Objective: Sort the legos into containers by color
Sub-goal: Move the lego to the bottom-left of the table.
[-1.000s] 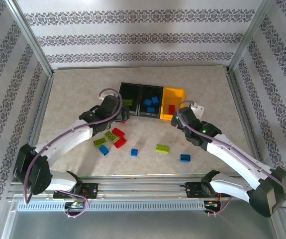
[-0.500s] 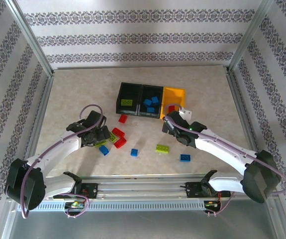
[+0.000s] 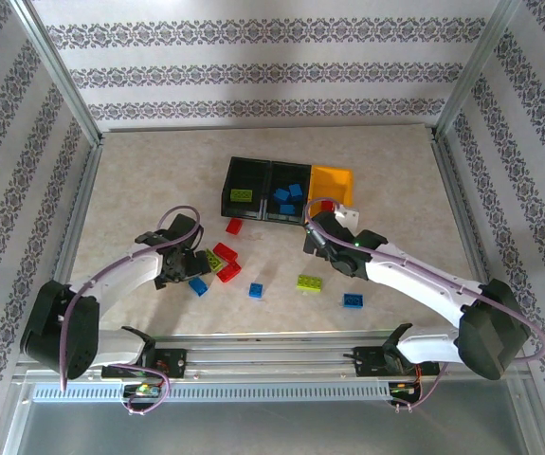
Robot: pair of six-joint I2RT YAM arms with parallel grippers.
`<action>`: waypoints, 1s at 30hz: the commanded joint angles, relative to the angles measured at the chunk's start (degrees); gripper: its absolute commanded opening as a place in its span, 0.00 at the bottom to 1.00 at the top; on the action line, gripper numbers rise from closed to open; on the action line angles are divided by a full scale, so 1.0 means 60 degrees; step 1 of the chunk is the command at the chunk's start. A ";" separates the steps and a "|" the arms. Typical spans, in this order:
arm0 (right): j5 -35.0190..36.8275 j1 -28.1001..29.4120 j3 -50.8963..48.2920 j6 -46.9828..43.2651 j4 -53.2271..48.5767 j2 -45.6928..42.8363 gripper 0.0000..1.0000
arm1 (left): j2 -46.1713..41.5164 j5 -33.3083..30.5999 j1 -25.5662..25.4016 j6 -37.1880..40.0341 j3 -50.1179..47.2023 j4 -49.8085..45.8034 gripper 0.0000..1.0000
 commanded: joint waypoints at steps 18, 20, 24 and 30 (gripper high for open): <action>0.0077 0.0138 0.0184 0.0243 -0.0156 0.0134 0.98 | 0.0588 0.0252 0.0656 0.0306 -0.0401 0.0910 0.84; 0.0055 0.0149 0.0186 0.0246 -0.0156 0.0151 0.98 | 0.0656 0.0281 0.0743 0.0319 -0.0435 0.1026 0.83; 0.0057 0.0152 0.0184 0.0255 -0.0156 0.0136 0.98 | 0.0848 0.0366 0.0881 0.0317 -0.0463 0.1163 0.77; 0.0091 0.0159 0.0155 0.0306 -0.0156 0.0105 0.98 | 0.0829 0.0604 0.0978 0.0131 -0.0644 0.1288 0.76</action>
